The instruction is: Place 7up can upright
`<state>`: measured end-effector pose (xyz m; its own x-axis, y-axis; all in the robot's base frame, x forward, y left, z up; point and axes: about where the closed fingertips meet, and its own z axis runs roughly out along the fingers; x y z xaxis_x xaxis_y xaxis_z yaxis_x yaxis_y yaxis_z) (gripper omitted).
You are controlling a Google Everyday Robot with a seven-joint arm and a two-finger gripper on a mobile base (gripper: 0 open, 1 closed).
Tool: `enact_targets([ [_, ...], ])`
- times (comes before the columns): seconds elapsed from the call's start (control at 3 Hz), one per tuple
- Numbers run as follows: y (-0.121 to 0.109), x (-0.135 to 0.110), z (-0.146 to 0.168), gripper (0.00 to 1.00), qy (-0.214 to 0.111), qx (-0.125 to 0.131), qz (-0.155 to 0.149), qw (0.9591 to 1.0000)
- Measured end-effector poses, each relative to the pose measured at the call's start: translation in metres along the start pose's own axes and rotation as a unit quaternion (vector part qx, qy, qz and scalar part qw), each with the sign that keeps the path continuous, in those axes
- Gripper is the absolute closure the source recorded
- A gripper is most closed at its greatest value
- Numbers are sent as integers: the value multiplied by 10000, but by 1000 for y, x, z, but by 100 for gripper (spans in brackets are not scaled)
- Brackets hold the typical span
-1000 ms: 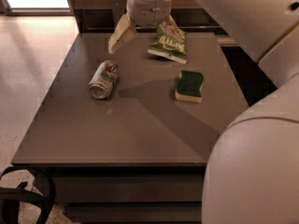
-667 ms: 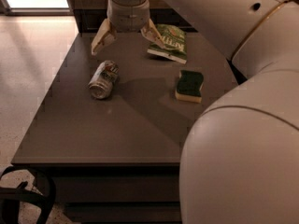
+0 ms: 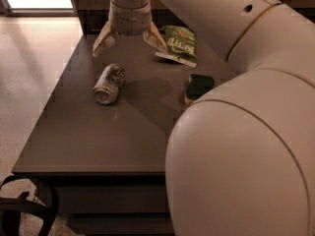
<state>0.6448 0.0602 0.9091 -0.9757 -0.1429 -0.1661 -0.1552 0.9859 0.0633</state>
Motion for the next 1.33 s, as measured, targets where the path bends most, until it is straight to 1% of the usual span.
enact_targets([
  [0.33, 8, -11, 18, 0, 313, 9, 667, 9973],
  [0.67, 18, -16, 28, 0, 524, -29, 1266, 9906],
  [1.0, 29, -13, 25, 0, 542, 11, 1639, 9850],
  [1.33, 35, 4, 13, 0, 538, 65, 1925, 9798],
])
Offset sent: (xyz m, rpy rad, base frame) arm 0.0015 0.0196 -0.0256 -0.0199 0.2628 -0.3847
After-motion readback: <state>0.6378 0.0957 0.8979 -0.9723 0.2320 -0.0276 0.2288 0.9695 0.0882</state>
